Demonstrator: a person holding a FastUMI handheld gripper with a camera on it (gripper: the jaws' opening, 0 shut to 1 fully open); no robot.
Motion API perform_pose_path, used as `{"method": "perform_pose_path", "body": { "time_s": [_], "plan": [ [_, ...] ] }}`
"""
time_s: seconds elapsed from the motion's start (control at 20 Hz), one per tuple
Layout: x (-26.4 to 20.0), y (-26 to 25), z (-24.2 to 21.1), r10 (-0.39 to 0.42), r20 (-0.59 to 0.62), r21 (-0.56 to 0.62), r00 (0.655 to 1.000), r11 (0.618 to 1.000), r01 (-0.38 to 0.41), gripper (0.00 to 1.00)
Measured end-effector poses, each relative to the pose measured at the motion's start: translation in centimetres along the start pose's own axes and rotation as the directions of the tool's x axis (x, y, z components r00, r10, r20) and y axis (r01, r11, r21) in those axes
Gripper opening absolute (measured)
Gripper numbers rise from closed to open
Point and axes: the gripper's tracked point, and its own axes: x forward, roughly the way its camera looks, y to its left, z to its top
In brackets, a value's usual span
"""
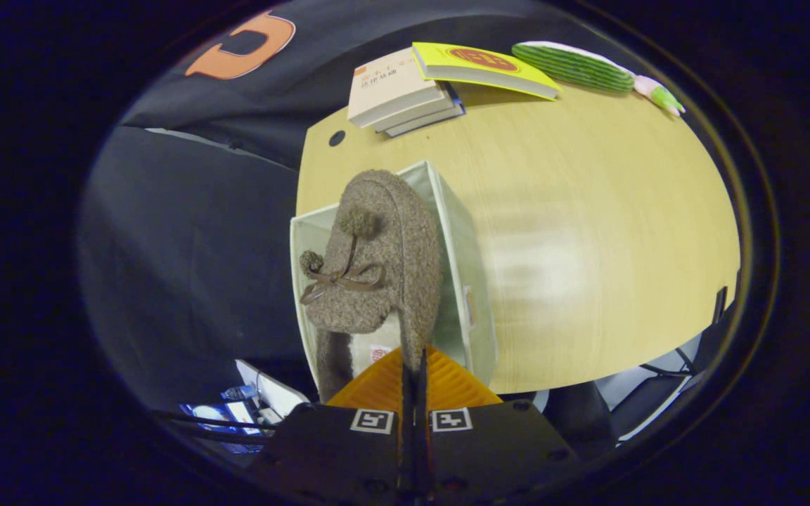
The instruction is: Open the storage box then place both shoes into the box .Put the left shoe in first, then the right shoe, with the right side of both shoes facing outward in a uniform manner.
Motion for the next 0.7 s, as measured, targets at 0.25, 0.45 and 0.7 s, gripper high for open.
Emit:
{"method": "perform_pose_path", "body": {
  "time_s": [0.25, 0.45, 0.7],
  "plan": [
    [0.2, 0.3, 0.2, 0.036, 0.029, 0.016, 0.999, 0.999, -0.037, 0.15],
    [-1.5, 1.1, 0.8, 0.051, 0.084, -0.033, 0.995, 0.998, -0.049, 0.49],
    [-5.2, 1.9, 3.4, 0.044, 0.267, -0.171, 0.963, 0.985, 0.002, 1.0]
  ]
}}
